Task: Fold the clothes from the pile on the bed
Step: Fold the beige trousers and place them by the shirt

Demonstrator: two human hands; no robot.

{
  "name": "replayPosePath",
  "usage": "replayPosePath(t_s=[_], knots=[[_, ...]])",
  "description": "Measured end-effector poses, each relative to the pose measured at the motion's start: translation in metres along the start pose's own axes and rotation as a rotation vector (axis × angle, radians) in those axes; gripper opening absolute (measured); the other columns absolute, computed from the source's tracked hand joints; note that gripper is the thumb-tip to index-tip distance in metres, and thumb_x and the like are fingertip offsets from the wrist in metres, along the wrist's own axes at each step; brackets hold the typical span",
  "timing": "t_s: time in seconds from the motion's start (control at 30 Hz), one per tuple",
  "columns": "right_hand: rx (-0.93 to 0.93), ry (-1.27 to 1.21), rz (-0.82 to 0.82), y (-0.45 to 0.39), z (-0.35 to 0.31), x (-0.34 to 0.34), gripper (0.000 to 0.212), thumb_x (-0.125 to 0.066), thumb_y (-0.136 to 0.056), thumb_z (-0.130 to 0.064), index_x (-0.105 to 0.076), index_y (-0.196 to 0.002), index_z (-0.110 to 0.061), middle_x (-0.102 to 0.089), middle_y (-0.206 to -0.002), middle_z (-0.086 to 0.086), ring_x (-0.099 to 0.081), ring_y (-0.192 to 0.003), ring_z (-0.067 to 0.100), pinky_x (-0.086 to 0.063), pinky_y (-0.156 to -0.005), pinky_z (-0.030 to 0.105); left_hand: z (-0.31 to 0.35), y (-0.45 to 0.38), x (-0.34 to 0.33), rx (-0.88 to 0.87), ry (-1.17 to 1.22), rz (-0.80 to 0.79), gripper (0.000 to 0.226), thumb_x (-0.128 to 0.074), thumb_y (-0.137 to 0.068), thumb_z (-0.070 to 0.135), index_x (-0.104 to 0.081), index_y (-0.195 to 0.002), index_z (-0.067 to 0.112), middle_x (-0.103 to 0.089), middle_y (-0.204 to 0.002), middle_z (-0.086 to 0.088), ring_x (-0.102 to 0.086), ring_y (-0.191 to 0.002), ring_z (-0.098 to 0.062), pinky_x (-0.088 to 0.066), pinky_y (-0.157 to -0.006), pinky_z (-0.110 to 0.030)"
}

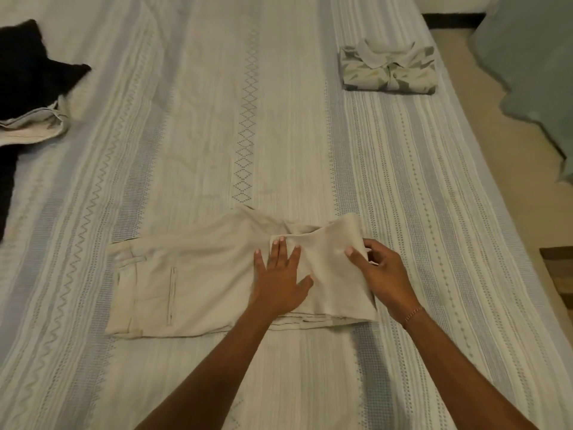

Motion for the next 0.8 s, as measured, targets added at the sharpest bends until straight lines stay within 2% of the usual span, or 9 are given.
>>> replayPosePath(t_s=[0.03,0.1,0.2,0.3,0.4,0.5,0.63,0.7,0.8], knots=[[0.031,0.008,0.010,0.006,-0.014,-0.007,0.020,-0.075,-0.089,-0.037,-0.073,-0.108,-0.031,-0.074,-0.096,-0.009,-0.071,-0.088,0.015,-0.061,-0.079,0.036,0.006,0.008,0.016,0.056,0.181,-0.067,0.079,-0.018,-0.097,0.069,-0.007,-0.161,0.024,0.005,-0.168,-0.009,0.009,-0.155,-0.022,0.007,-0.121,-0.057],[0.098,0.032,0.039,0.021,-0.043,-0.024,0.018,-0.075,-0.089,-0.036,-0.073,-0.107,-0.032,-0.074,-0.094,-0.012,-0.070,-0.084,0.013,-0.061,-0.075,0.035,0.023,0.033,0.054,0.135,0.782,-0.141,0.059,-0.036,-0.099,0.065,-0.040,-0.149,0.035,-0.035,-0.161,0.000,-0.036,-0.146,-0.021,-0.026,-0.118,-0.047],[0.202,0.058,0.073,0.048,-0.085,-0.060,0.017,-0.073,-0.089,-0.038,-0.073,-0.106,-0.032,-0.073,-0.087,-0.016,-0.069,-0.077,0.005,-0.059,-0.068,0.027,0.023,0.068,0.107,0.175,1.306,-0.031,0.046,-0.053,-0.090,0.069,-0.066,-0.113,0.031,-0.074,-0.108,0.006,-0.073,-0.097,-0.016,-0.058,-0.089,-0.041],[0.283,0.034,-0.108,0.076,-0.115,-0.120,0.012,-0.068,-0.095,-0.030,-0.073,-0.106,-0.029,-0.071,-0.080,-0.012,-0.068,-0.075,0.003,-0.054,-0.065,0.018,-0.014,0.088,0.134,0.206,1.300,0.147,0.043,-0.067,-0.089,0.056,-0.067,-0.103,0.015,-0.077,-0.093,-0.004,-0.076,-0.080,-0.016,-0.062,-0.070,-0.034],[0.442,0.135,-0.371,0.095,-0.123,-0.180,0.022,-0.061,-0.099,-0.030,-0.073,-0.117,-0.025,-0.072,-0.099,-0.007,-0.068,-0.091,0.008,-0.055,-0.080,0.025,-0.080,0.099,0.145,0.278,1.260,0.298,0.020,-0.059,-0.100,0.038,-0.063,-0.091,0.020,-0.073,-0.083,-0.001,-0.069,-0.071,-0.009,-0.051,-0.059,-0.020],[0.598,0.252,-0.233,0.090,-0.108,-0.206,0.030,-0.051,-0.102,-0.036,-0.071,-0.123,-0.026,-0.070,-0.114,-0.011,-0.060,-0.103,0.005,-0.050,-0.088,0.026,-0.145,0.105,0.143,0.303,1.316,0.270,0.029,-0.055,-0.100,0.045,-0.067,-0.113,0.022,-0.075,-0.102,0.002,-0.071,-0.100,-0.018,-0.057,-0.080,-0.036],[0.595,0.715,-0.027,0.064,-0.066,-0.233,0.058,-0.043,-0.095,-0.062,-0.057,-0.137,-0.025,-0.052,-0.145,0.002,-0.045,-0.133,0.025,-0.045,-0.106,0.048,-0.214,0.107,0.120,0.348,1.402,0.223,0.045,-0.052,-0.099,0.051,-0.056,-0.137,0.027,-0.068,-0.129,0.003,-0.065,-0.118,-0.019,-0.050,-0.103,-0.050],[0.518,0.899,-0.077,0.053,-0.047,-0.250,0.086,-0.033,-0.089,-0.082,-0.039,-0.152,-0.024,-0.029,-0.162,0.012,-0.021,-0.150,0.036,-0.025,-0.120,0.055,-0.238,0.103,0.112,0.329,1.411,0.225,0.040,-0.047,-0.102,0.047,-0.057,-0.136,0.028,-0.069,-0.128,0.002,-0.065,-0.119,-0.019,-0.051,-0.103,-0.049],[0.480,1.037,-0.139,0.048,-0.035,-0.270,0.106,-0.020,-0.079,-0.095,-0.010,-0.162,-0.029,0.008,-0.168,0.014,0.016,-0.153,0.036,0.000,-0.123,0.060,-0.265,0.097,0.109,0.319,1.388,0.251,0.037,-0.046,-0.103,0.047,-0.057,-0.133,0.029,-0.070,-0.125,0.001,-0.067,-0.115,-0.018,-0.054,-0.099,-0.045]])
Point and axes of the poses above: each hand's wrist, its own y-axis away from the middle knuckle, its own x-axis out of the back of the hand, z = x × y, the point moved 6 cm from there along -y, towards the middle knuckle
